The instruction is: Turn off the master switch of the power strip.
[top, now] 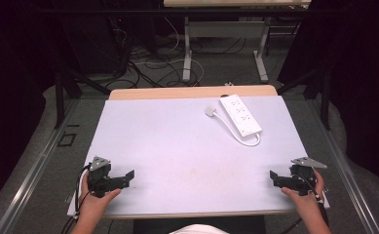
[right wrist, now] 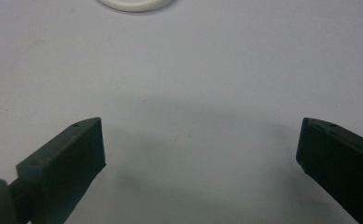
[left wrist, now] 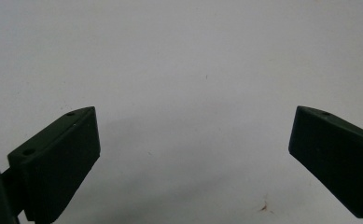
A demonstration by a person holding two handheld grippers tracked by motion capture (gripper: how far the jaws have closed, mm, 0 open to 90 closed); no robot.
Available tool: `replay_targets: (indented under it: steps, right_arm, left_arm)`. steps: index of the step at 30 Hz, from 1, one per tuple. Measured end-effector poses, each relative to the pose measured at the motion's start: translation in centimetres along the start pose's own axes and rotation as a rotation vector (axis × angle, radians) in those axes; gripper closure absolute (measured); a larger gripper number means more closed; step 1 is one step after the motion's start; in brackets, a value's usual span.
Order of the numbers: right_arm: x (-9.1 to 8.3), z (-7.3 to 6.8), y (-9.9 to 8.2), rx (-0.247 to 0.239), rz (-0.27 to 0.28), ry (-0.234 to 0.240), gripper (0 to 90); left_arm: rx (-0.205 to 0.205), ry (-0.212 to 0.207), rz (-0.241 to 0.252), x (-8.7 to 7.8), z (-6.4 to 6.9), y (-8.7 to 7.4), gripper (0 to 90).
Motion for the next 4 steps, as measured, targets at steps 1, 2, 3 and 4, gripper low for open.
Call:
replay_targets:
  steps: [1,2,3,4]
  right_arm:
    - [-0.03,0.05,-0.01,-0.002,0.002,-0.007,0.8]
    - [-0.07,0.08,0.0,-0.004,0.0,-0.001,0.8]
    - [-0.1,0.04,-0.01,0.003,-0.001,0.0,0.8]
    - [-0.13,0.09,-0.01,-0.002,0.002,-0.006,0.8]
  left_arm:
    - [-0.001,0.0,0.006,0.04,0.0,0.0,2.1]
    - [0.002,-0.003,-0.007,-0.04,-0.05,0.02,2.1]
    - [0.002,-0.003,-0.006,-0.01,-0.05,0.03,2.1]
    - [0.0,0.001,0.0,0.06,-0.03,0.02,2.1]
Point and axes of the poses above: each handheld gripper's, and its own axes: x roughly forward along the jaws, y roughly out of its top, z roughly to its right, the point moved 1 cm from there along x, roughly forward along the jaws, and after that the axes turned 13 degrees about -z, right-handed, at the moved point
